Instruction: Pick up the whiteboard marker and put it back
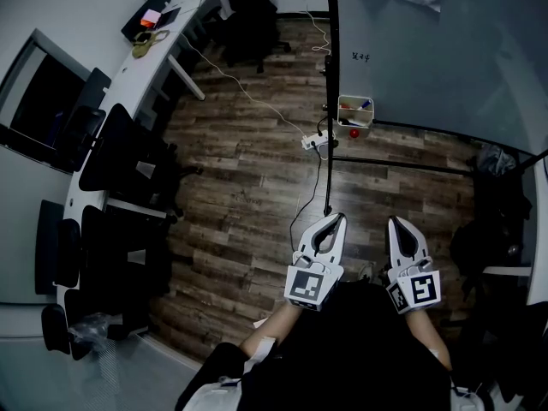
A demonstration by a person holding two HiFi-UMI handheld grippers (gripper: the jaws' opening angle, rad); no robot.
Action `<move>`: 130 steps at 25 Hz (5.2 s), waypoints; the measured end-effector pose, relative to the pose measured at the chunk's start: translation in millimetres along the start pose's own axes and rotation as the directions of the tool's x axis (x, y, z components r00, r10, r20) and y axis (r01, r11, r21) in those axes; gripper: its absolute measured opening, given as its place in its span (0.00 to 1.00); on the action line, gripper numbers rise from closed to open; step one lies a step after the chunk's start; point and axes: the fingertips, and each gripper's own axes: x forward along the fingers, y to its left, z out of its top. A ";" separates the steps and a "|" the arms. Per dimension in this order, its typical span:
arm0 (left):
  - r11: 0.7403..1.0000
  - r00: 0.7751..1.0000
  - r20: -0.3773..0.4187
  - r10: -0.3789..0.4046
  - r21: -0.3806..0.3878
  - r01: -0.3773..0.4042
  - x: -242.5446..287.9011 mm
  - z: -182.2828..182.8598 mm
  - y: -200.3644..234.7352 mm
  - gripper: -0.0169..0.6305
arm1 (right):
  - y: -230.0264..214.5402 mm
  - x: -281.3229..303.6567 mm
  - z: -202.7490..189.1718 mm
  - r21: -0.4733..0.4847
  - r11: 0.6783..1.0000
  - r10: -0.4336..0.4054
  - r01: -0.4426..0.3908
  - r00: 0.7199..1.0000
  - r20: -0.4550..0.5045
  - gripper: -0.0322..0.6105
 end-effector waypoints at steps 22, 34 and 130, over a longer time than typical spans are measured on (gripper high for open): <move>0.995 0.997 0.018 -0.074 -0.061 0.075 -39.6 4.2 50.9 0.02 | 53.2 13.7 -16.2 -0.040 0.993 -0.113 0.112 0.993 -0.024 0.07; 0.994 0.996 0.009 -0.091 -0.052 0.091 -5.2 2.8 53.0 0.02 | 26.0 33.2 -19.4 -0.015 0.992 -0.129 0.128 0.991 -0.031 0.07; 0.998 0.997 -0.073 -0.033 -0.048 0.030 242.2 -10.7 123.2 0.02 | -149.0 238.2 -68.4 0.005 0.999 -0.034 0.037 0.965 -0.259 0.16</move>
